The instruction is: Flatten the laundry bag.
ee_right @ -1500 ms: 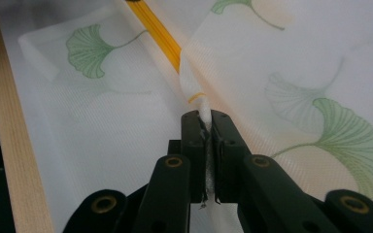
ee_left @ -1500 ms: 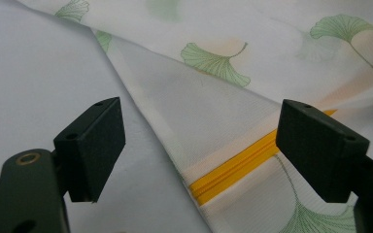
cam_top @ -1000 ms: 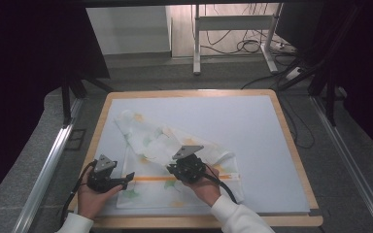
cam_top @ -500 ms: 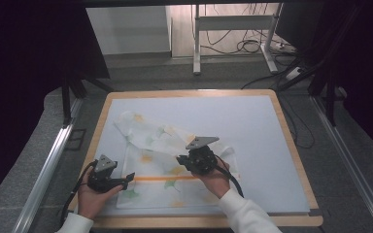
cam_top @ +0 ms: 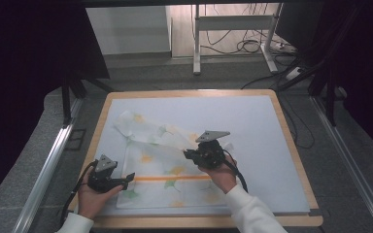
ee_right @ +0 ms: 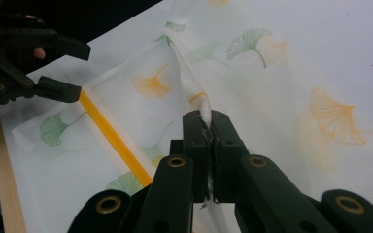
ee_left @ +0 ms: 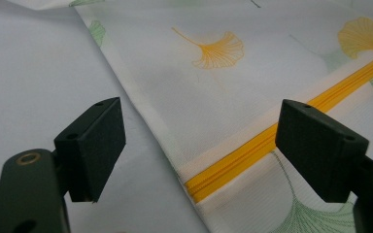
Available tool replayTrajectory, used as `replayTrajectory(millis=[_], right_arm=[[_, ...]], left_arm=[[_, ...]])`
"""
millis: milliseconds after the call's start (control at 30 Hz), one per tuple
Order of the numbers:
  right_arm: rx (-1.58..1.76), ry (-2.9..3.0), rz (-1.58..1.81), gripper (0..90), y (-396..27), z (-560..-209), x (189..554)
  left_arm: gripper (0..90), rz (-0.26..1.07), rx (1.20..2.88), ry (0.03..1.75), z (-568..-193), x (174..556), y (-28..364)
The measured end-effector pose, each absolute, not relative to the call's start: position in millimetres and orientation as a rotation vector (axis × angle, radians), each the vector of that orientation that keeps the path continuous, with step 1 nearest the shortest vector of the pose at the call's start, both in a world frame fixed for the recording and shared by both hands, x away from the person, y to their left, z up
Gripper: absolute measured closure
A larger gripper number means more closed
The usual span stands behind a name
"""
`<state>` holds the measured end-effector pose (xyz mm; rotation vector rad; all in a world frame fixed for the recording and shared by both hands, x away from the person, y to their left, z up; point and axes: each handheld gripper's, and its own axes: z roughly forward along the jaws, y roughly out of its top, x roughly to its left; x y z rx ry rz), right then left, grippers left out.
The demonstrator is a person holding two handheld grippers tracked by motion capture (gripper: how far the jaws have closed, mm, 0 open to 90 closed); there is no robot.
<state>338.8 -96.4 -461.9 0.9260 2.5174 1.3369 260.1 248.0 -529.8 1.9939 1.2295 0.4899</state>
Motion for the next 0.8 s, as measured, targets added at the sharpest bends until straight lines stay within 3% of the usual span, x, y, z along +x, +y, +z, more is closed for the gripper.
replayTrajectory(millis=[800], right_arm=[[1.050, 2.396, 1.379, 86.7, -132.5, -453.1, 358.3]], left_arm=[[18.8, 0.498, 1.977, 1.228, -527.9, 258.8, 249.1]])
